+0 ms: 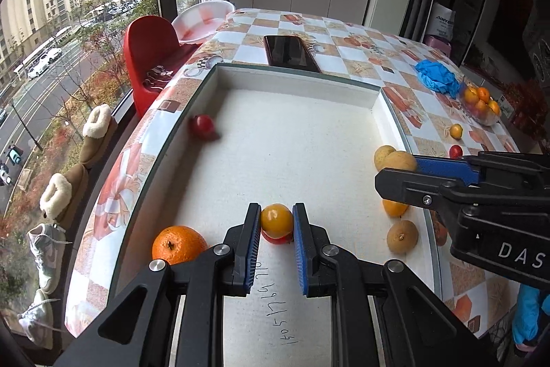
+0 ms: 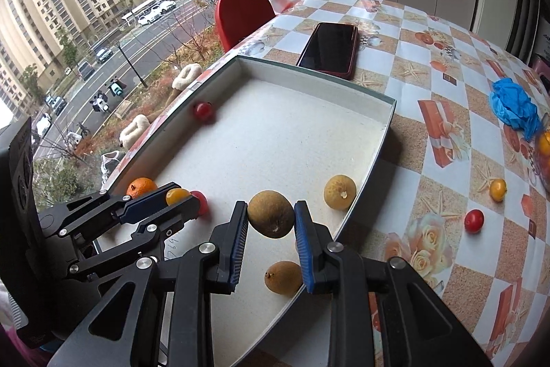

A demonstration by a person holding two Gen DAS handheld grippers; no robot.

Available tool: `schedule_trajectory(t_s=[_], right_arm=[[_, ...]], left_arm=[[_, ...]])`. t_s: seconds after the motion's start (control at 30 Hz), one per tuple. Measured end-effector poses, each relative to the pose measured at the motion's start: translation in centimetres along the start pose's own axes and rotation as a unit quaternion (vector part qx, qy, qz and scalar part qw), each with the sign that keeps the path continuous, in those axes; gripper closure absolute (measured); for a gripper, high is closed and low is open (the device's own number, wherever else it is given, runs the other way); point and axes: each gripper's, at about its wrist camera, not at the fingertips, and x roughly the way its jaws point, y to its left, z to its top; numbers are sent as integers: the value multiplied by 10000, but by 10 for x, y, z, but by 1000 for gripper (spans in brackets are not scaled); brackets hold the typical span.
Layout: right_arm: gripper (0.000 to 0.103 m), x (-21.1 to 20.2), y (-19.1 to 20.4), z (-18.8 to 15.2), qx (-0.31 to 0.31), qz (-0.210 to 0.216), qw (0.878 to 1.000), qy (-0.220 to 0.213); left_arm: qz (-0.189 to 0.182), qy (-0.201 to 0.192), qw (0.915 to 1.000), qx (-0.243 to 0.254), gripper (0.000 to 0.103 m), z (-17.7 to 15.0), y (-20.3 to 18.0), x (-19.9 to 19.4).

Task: Organize fruits
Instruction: 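Carry the yellow fruit in the left tool and kiwi in the right over the white tray, then open the left tool to drop the yellow fruit in the tray while the right drops the kiwi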

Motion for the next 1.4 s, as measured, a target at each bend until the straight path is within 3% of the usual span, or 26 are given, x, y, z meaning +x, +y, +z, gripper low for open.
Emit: schedule_trajectory(t_s=[0.27, 0.33, 0.4, 0.43, 0.47, 0.5, 0.63, 0.77, 0.9, 1.4], right_arm=[[70, 7, -1, -4, -45, -95, 9998, 171], [50, 6, -1, -4, -44, -116, 9998, 158], [44, 4, 0, -3, -87, -87, 9998, 143], [42, 4, 1, -3, -122, -106, 9998, 143], [41, 2, 1, -3, -149, -114, 9998, 116], [36, 1, 2, -3, -161, -131, 9997, 92], [23, -8, 2, 1, -204, -263, 9994, -16], [17, -18, -5, 3, -132, -505, 9984, -208], [0, -29, -26, 4, 92, -770, 9962, -390], [0, -47, -122, -17, 1329, -1203, 9832, -359]], left_arm=[[102, -74, 9999, 116, 83, -4, -5, 0], [152, -50, 9998, 86, 82, -4, -4, 1], [199, 9, 9998, 76, 80, -5, -4, 3], [212, 27, 9998, 56, 54, -5, -3, 4], [250, -17, 9997, 12, 20, -6, -2, 2], [222, -166, 9996, -35, 14, -7, -1, -2], [223, -268, 9994, 18, 14, -6, -3, -8], [320, -253, 9992, -13, 14, -4, -3, -9], [329, -270, 9991, -63, 14, -2, -4, -11], [330, -282, 9989, 172, 14, 9, -32, -14]])
